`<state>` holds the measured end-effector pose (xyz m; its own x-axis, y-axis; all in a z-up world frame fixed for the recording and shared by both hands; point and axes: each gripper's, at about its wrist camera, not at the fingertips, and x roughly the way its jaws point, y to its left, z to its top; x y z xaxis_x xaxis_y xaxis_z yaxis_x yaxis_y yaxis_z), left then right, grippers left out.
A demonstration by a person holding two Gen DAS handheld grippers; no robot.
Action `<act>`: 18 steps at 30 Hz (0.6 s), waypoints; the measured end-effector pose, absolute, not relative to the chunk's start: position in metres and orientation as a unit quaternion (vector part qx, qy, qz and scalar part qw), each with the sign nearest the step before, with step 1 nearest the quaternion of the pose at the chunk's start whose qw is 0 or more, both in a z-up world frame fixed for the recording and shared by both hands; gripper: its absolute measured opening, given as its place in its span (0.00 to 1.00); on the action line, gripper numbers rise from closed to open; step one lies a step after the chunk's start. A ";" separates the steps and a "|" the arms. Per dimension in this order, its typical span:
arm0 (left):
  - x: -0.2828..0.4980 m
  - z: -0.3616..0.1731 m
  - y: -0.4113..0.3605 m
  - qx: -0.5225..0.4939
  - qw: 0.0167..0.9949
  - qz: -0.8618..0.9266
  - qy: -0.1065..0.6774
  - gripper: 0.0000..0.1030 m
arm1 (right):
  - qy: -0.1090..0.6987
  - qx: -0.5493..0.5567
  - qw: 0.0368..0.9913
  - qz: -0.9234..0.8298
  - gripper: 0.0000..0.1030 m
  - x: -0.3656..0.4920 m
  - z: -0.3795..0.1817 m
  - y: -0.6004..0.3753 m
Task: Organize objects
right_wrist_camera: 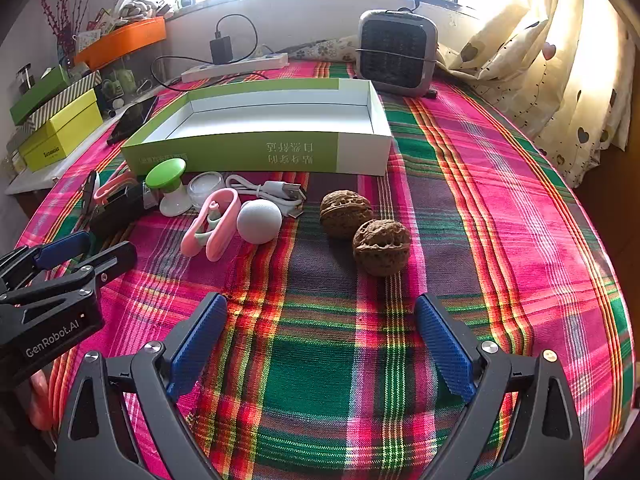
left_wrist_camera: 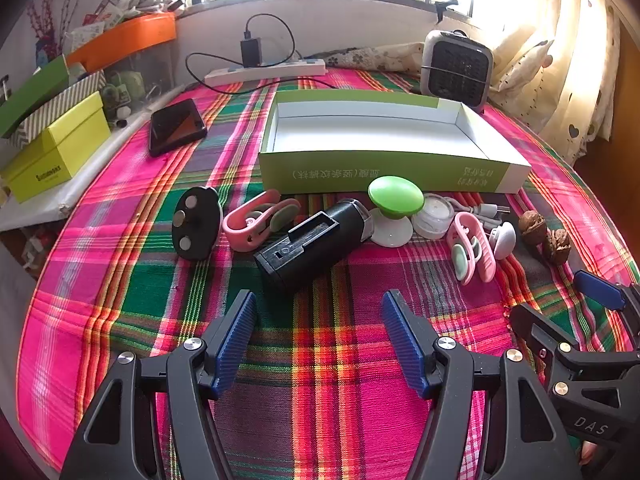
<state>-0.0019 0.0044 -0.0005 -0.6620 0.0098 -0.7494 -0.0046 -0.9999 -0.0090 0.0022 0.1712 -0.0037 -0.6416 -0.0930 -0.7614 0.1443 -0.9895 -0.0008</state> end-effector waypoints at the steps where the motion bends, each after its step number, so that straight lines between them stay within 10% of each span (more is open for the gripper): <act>1: -0.002 -0.001 0.004 -0.411 0.004 0.912 -0.003 0.62 | 0.031 0.418 0.065 -0.905 0.92 0.002 -0.004 0.171; 18: 0.000 0.000 0.001 -0.410 0.018 0.912 0.007 0.62 | 0.032 0.419 0.066 -0.905 0.92 0.000 -0.003 0.170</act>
<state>0.0003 0.0010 -0.0004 -0.6630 0.0272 -0.7482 -0.0393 -0.9992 -0.0015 -0.0002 0.1696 -0.0033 -0.6401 -0.0934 -0.7626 0.1466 -0.9892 -0.0019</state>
